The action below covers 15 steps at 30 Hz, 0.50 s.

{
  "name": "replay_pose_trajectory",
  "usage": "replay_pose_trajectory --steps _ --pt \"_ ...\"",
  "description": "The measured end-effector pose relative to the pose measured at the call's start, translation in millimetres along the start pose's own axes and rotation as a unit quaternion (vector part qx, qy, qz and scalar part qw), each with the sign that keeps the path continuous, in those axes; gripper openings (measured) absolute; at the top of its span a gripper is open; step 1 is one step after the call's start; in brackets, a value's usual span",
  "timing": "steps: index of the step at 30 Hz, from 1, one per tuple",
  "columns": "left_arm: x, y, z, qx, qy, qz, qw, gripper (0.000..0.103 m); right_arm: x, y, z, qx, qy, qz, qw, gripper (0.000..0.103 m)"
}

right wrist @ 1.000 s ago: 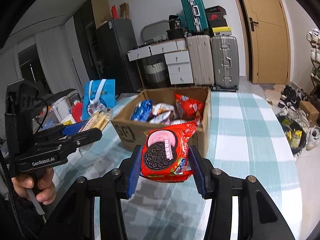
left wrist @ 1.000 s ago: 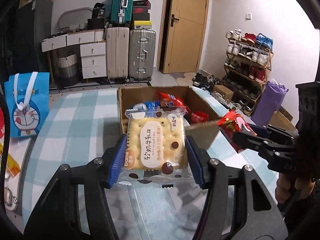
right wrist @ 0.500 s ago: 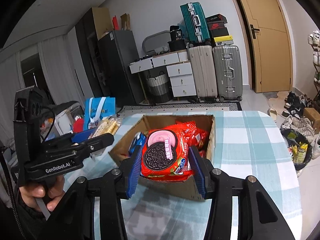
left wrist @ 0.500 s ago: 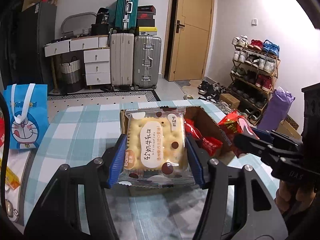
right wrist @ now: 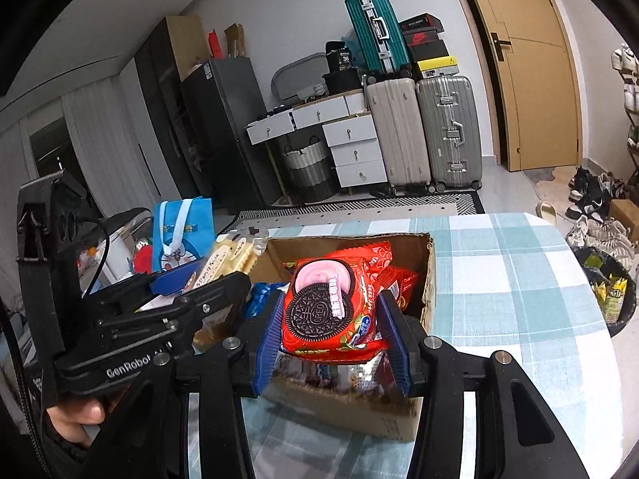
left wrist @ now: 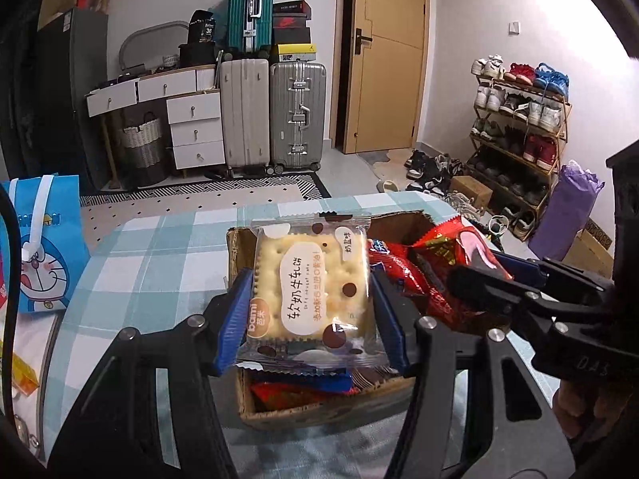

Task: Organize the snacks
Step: 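Carry the red Oreo pack and cracker pack over the box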

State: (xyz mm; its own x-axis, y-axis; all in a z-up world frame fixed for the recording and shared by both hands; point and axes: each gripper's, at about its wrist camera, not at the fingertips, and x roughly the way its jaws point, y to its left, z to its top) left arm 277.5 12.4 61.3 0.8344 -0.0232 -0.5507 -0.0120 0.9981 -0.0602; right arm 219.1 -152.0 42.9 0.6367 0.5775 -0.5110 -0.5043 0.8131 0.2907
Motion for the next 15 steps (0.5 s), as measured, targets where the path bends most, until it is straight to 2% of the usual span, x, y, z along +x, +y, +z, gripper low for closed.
replay_pose_trajectory --steps 7,15 --pt "29.2 -9.2 -1.6 0.004 0.012 0.003 0.9999 0.055 19.1 -5.7 0.6 -0.006 0.009 -0.008 1.0 0.047" --pt "58.7 -24.2 -3.9 0.029 0.023 0.011 0.9992 0.055 30.4 -14.1 -5.0 -0.007 0.021 -0.016 1.0 0.047"
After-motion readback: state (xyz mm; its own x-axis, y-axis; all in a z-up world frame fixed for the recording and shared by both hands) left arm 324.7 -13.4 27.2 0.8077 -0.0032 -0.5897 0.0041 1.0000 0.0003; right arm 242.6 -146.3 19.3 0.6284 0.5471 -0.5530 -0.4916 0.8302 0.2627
